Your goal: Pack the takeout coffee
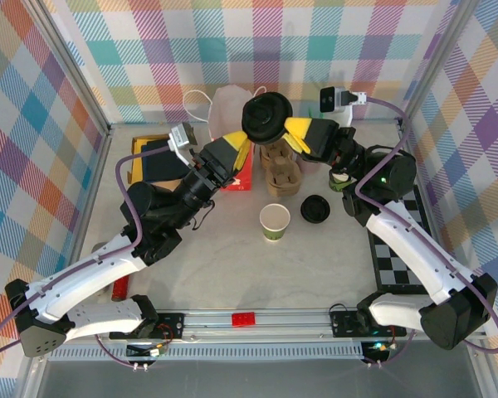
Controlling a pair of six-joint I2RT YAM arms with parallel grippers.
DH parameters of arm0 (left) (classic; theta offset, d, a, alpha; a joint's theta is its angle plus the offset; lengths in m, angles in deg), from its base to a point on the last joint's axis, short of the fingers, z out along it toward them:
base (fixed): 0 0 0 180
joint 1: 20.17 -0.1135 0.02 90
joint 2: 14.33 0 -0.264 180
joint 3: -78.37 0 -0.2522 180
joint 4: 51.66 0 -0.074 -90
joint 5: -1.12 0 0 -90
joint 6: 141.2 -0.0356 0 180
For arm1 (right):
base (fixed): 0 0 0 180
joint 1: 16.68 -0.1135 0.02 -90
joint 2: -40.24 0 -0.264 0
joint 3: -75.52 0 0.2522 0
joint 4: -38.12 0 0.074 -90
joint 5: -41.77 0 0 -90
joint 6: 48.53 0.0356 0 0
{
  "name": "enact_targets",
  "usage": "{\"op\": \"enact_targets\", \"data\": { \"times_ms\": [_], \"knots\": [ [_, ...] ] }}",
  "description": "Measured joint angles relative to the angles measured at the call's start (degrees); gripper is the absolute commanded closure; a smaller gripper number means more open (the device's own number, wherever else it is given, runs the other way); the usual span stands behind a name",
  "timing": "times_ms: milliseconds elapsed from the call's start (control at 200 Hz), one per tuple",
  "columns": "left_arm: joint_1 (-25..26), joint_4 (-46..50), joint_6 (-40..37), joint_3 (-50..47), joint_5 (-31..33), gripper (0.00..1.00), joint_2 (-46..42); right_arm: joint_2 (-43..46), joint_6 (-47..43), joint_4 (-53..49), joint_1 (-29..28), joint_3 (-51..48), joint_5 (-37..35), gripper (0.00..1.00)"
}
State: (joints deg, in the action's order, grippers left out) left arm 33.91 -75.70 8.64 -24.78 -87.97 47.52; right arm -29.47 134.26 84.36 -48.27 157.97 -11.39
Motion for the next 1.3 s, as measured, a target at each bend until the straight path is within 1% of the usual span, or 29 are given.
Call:
{"op": "enact_targets", "data": {
  "times_ms": [70,165,420,910,1091,1176,1301],
  "knots": [
    [-0.02,-0.24,0.24,0.0,0.0,0.68,0.02,0.0,0.0,0.02,0.0,-0.02,0.0,0.81],
    [-0.04,-0.37,0.5,0.0,0.0,0.7,0.09,0.0,0.0,0.15,-0.11,-0.02,-0.02,0.81],
    [-0.37,-1.44,0.85,-0.07,0.0,0.71,0.31,0.0,-0.02,0.39,-0.48,-0.39,0.0,0.81],
    [-0.52,-1.86,1.49,-0.72,0.04,0.8,0.31,0.2,-0.9,-0.85,-0.79,-0.5,-0.02,0.81],
    [-0.61,-1.77,1.73,-0.72,0.04,0.83,0.31,1.99,-3.69,-5.49,-0.81,-0.55,-0.22,0.79],
    [-0.61,-1.57,1.7,-0.72,0.02,0.84,0.31,2.99,-5.18,-7.91,-0.9,-0.55,-0.2,0.73],
    [-0.61,-1.29,1.7,-0.72,0.04,0.86,0.31,4.35,-7.04,-11.52,-1.11,-0.55,-0.24,0.68]
  ]
}}
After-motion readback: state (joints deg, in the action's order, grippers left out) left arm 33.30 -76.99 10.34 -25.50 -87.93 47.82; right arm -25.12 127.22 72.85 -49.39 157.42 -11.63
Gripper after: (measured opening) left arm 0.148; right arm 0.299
